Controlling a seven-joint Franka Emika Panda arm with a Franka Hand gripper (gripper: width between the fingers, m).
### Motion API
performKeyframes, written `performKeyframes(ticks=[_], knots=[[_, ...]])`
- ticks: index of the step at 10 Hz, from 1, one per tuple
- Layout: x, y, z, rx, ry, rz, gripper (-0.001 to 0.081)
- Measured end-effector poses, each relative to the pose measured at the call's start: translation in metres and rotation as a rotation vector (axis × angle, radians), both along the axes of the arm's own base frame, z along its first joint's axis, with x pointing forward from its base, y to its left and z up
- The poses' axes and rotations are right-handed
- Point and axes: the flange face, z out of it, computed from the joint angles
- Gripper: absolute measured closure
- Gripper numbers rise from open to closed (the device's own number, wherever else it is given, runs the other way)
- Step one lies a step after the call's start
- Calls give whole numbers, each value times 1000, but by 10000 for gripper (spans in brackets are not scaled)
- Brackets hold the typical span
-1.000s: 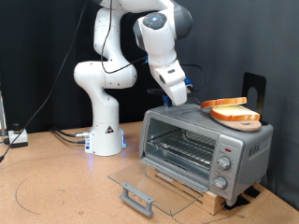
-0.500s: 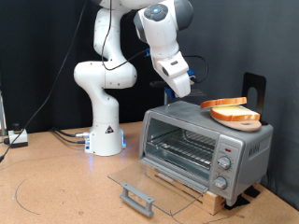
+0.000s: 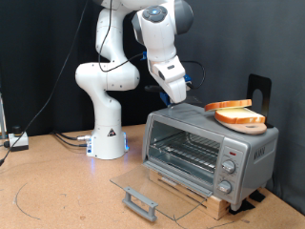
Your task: Make a piece of toast with the oven
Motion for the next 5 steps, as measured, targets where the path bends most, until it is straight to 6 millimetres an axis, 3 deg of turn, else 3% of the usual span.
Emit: performKeyframes(ticks=[5], knots=[[-4, 5, -21, -36, -24, 3, 411]])
